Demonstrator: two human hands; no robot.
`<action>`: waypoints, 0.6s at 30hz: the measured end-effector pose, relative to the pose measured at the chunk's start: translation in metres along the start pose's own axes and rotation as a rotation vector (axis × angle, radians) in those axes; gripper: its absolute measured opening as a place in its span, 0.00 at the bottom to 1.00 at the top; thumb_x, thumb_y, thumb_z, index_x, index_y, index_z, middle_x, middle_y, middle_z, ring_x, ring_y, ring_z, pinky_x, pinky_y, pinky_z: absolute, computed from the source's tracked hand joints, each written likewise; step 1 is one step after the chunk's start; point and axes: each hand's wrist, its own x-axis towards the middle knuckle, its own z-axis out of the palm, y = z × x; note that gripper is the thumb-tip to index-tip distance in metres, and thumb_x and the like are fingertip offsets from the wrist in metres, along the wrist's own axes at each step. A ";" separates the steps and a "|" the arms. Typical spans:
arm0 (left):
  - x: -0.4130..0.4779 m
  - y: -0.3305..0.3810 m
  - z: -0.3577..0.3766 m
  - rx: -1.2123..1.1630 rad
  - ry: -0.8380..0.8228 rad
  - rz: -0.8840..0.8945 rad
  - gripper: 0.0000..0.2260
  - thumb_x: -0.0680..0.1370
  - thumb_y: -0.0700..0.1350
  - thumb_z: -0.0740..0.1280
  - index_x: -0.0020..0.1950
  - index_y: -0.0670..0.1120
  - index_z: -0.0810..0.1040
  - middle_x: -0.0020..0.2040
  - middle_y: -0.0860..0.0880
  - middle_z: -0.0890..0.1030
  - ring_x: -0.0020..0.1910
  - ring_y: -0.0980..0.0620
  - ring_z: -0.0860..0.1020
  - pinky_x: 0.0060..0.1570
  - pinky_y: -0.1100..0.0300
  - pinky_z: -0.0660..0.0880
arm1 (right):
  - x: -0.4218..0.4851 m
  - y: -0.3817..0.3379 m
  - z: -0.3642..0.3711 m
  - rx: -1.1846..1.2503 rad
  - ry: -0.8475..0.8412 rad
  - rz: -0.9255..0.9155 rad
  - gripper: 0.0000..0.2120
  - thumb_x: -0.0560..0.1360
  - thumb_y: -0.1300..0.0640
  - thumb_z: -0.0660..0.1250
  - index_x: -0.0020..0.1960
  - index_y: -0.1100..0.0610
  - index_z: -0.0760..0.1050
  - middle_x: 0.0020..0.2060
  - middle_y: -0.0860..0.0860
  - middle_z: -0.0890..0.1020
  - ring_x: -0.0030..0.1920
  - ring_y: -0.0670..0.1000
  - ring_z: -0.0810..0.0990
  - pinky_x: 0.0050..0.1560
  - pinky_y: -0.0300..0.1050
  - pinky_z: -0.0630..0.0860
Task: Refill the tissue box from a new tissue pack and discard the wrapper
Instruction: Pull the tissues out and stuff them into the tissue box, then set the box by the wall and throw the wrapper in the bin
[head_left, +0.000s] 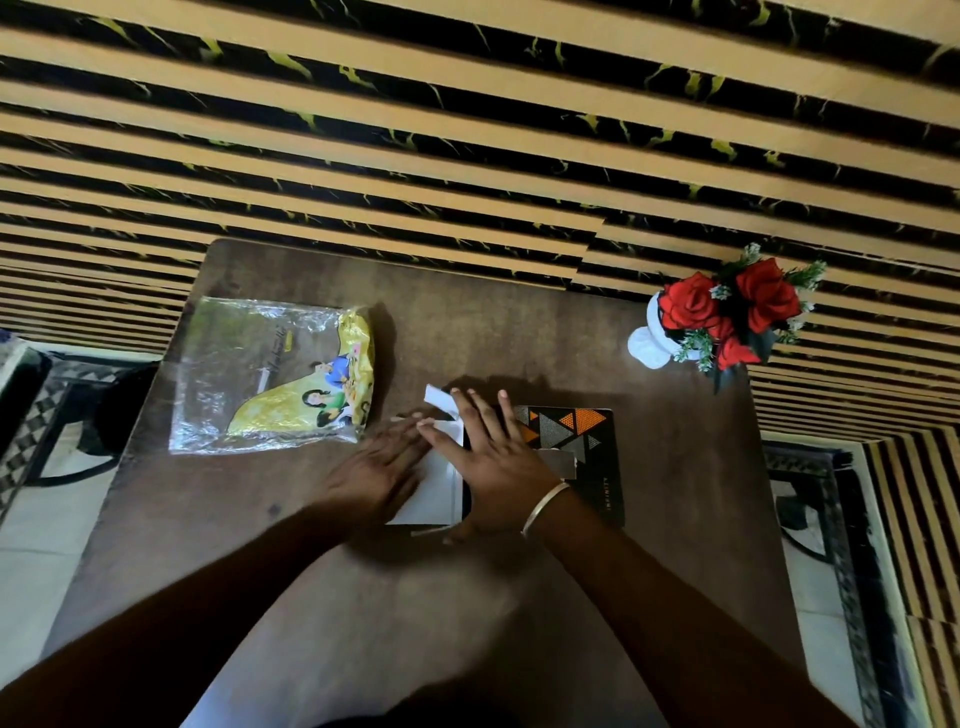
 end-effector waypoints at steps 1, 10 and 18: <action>-0.005 -0.009 0.005 -0.028 -0.033 -0.079 0.27 0.84 0.55 0.47 0.72 0.38 0.71 0.72 0.37 0.72 0.70 0.37 0.72 0.75 0.53 0.55 | 0.004 -0.003 0.002 0.006 0.004 0.004 0.62 0.56 0.26 0.72 0.81 0.49 0.51 0.79 0.65 0.53 0.80 0.66 0.48 0.76 0.70 0.42; -0.018 0.009 0.007 -0.356 0.047 -0.620 0.27 0.78 0.56 0.58 0.73 0.43 0.68 0.65 0.41 0.77 0.62 0.40 0.75 0.61 0.48 0.73 | 0.009 -0.015 0.015 0.034 0.166 0.078 0.25 0.65 0.52 0.64 0.60 0.60 0.77 0.66 0.58 0.72 0.78 0.62 0.57 0.78 0.67 0.47; -0.002 0.042 -0.005 -0.767 0.299 -0.786 0.14 0.80 0.53 0.62 0.63 0.50 0.76 0.55 0.50 0.82 0.52 0.52 0.82 0.51 0.52 0.80 | 0.000 0.004 0.012 0.267 0.393 0.176 0.20 0.76 0.45 0.62 0.65 0.51 0.77 0.75 0.54 0.67 0.80 0.55 0.55 0.78 0.67 0.44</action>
